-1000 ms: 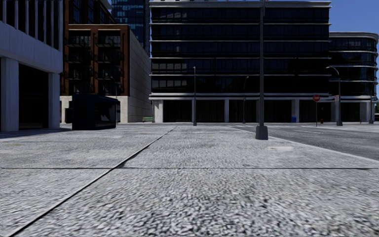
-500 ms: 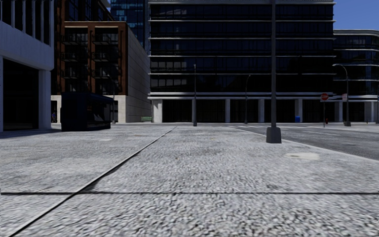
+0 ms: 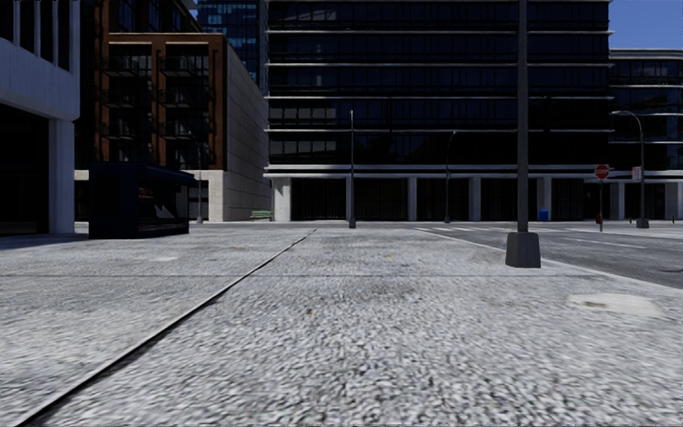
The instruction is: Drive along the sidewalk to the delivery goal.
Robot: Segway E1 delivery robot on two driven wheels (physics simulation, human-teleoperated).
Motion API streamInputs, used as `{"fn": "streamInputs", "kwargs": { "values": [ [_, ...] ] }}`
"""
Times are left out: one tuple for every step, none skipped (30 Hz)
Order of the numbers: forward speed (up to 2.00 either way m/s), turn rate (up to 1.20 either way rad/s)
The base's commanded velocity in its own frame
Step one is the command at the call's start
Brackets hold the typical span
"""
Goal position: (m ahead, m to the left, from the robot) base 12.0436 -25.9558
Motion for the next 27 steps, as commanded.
{"fn": "streamInputs", "kwargs": {
  "values": [
    [2.0,0.0],
    [2.0,0.0],
    [2.0,0.0],
    [2.0,0.0],
    [2.0,0.0],
    [2.0,0.0],
    [2.0,0.0],
    [2.0,0.0],
    [2.0,0.0],
    [2.0,0.0],
    [2.0,0.0],
    [2.0,0.0],
    [2.0,0.0],
    [2.0,0.0],
    [2.0,0.0],
    [2.0,0.0],
    [2.0,0.0],
    [2.0,0.0],
    [2.0,0.0],
    [2.0,0.0],
    [2.0,0.0],
    [2.0,0.0],
    [2.0,0.0],
    [2.0,0.0],
    [2.0,0.0],
    [2.0,0.0],
    [2.0,0.0]
  ]
}}
